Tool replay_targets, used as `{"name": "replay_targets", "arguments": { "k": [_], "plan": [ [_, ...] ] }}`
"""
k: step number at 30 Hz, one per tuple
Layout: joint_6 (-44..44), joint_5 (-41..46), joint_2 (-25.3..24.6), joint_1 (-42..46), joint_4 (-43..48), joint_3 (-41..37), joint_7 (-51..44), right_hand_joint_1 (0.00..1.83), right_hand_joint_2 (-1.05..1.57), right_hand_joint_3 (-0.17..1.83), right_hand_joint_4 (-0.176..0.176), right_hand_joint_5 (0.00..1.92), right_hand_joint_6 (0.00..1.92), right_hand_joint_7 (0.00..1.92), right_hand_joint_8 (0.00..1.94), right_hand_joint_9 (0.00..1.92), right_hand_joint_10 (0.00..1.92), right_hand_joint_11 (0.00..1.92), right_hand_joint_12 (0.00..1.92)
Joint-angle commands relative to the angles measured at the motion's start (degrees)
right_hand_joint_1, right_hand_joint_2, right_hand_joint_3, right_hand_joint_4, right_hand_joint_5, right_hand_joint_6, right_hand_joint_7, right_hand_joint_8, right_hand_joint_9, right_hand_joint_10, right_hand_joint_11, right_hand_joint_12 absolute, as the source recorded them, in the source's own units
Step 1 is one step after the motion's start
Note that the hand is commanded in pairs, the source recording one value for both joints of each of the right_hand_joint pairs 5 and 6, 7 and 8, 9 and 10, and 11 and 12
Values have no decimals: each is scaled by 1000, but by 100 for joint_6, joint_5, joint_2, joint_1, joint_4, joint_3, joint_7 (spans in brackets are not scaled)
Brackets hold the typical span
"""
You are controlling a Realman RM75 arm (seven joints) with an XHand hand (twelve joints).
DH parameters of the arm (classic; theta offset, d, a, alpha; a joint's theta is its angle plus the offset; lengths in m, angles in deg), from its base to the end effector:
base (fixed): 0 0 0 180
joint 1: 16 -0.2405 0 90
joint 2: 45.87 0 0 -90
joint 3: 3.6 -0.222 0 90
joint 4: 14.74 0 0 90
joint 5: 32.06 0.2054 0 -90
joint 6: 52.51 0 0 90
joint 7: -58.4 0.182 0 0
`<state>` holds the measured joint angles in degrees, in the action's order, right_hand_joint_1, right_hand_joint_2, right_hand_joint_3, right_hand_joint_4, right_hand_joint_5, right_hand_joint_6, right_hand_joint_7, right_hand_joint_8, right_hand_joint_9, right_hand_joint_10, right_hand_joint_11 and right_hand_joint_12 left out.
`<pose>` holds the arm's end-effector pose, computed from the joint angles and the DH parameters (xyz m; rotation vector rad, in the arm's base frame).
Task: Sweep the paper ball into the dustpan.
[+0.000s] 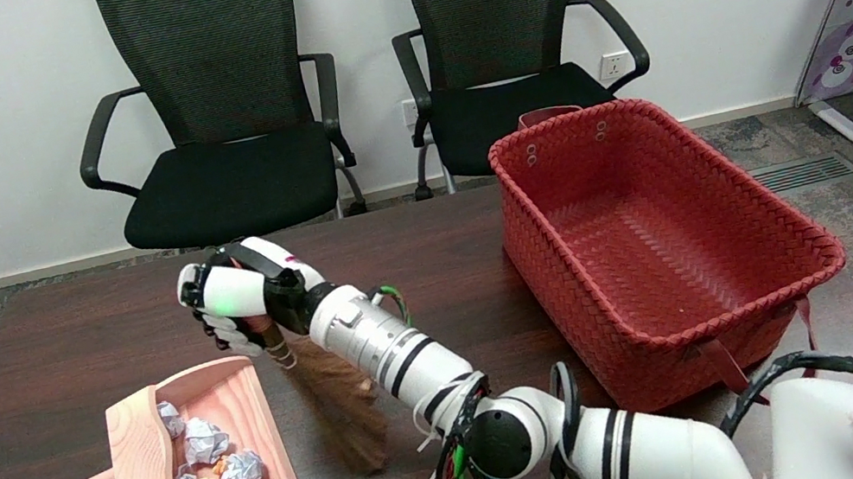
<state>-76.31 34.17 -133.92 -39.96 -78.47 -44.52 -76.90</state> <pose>-0.2228 -0.4030 0.0350 1.5877 -1.5078 1.0660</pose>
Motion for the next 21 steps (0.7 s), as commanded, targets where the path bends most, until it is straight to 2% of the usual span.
{"name": "replay_targets", "arguments": {
  "k": [1,6,17,21],
  "plan": [
    [-1107,514,-265,-560,572,945,3458,696,672,1687,8,1920,1920,1920,1920,1920,1920,1920,1920],
    [-1436,514,-257,-627,581,955,3635,709,684,1634,8,1920,1920,1920,1920,1920,1920,1920,1920],
    [-1751,303,27,-620,27,1095,5525,761,637,1636,6,1920,1920,1920,1920,1920,1920,1920,1920],
    [-1786,150,158,-594,-187,1089,5708,767,632,1635,6,1920,1920,1920,1920,1920,1920,1920,1920]
  ]
}}
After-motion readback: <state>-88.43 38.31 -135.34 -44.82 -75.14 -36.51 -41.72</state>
